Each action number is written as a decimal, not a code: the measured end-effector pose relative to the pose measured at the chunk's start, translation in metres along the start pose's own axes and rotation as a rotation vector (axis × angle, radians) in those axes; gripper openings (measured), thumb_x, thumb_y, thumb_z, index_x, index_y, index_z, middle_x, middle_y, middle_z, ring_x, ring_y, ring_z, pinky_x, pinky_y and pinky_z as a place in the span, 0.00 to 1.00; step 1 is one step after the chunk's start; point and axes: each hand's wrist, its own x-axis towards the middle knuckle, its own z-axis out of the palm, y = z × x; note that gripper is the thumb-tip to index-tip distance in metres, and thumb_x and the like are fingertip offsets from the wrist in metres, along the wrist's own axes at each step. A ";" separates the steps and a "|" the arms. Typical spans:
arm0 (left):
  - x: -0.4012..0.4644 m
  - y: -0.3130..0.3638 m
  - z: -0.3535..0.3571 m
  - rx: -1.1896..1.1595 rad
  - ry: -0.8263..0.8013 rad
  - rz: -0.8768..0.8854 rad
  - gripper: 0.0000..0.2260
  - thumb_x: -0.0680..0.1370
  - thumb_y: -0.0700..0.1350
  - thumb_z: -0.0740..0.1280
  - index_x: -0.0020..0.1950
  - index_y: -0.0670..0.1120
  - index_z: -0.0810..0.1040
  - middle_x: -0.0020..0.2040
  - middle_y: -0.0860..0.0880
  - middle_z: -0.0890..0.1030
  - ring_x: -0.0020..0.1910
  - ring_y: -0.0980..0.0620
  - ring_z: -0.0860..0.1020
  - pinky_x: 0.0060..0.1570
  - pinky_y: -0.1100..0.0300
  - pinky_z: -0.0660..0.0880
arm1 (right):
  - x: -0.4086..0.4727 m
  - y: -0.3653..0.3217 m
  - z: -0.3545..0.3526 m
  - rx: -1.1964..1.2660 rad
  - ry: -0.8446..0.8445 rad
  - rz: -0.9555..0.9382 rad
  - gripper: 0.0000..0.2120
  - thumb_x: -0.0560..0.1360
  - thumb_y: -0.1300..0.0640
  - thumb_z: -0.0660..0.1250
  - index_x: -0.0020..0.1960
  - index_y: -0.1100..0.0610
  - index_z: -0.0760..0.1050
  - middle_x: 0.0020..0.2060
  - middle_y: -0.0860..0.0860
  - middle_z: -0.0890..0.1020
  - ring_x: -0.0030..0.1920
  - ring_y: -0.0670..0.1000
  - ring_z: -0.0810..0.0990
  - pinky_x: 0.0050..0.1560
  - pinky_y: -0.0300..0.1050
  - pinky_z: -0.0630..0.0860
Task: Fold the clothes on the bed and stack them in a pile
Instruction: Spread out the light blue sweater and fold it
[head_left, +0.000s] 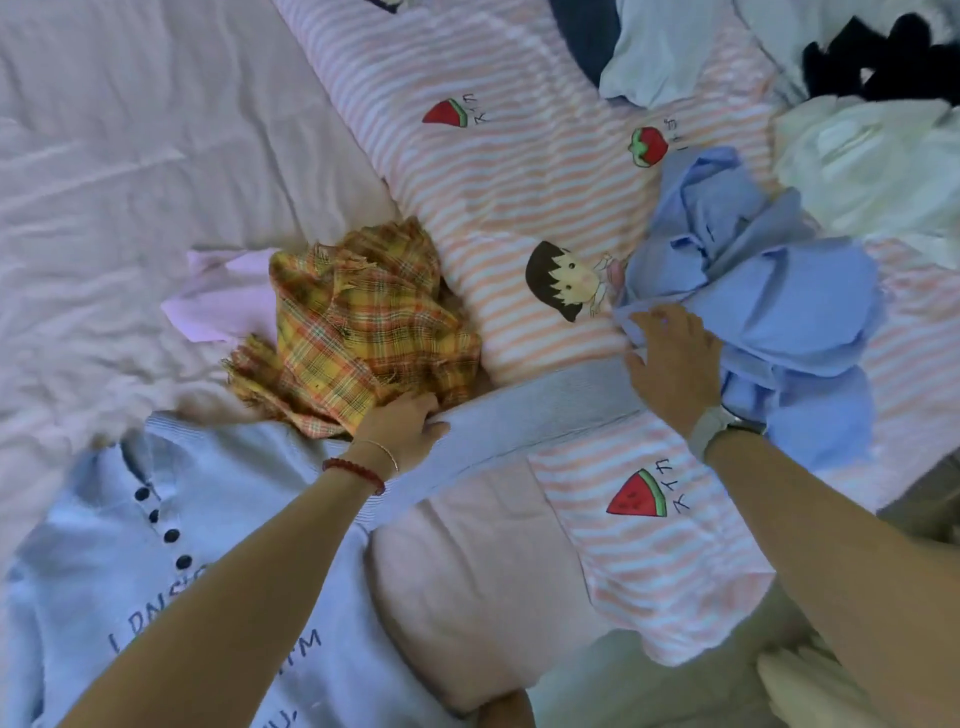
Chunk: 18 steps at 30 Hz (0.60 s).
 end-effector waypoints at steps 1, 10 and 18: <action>0.002 0.001 0.005 0.025 0.027 -0.014 0.10 0.80 0.51 0.58 0.52 0.45 0.72 0.47 0.47 0.77 0.49 0.44 0.75 0.43 0.58 0.63 | -0.012 0.000 0.012 0.178 0.097 0.081 0.18 0.76 0.59 0.63 0.64 0.61 0.70 0.61 0.60 0.71 0.61 0.60 0.69 0.57 0.54 0.66; -0.005 0.007 0.025 -0.015 0.292 -0.014 0.12 0.80 0.50 0.59 0.58 0.47 0.76 0.49 0.49 0.81 0.50 0.48 0.78 0.50 0.56 0.67 | -0.039 -0.022 0.059 1.439 0.100 1.078 0.14 0.77 0.59 0.63 0.33 0.60 0.69 0.30 0.56 0.72 0.29 0.50 0.68 0.30 0.44 0.66; -0.071 -0.008 -0.027 -0.860 0.416 -0.183 0.07 0.79 0.42 0.62 0.54 0.46 0.79 0.47 0.52 0.80 0.45 0.57 0.77 0.44 0.68 0.72 | -0.082 -0.112 0.003 1.228 0.344 0.160 0.02 0.77 0.62 0.63 0.47 0.61 0.73 0.39 0.50 0.75 0.39 0.39 0.74 0.37 0.25 0.69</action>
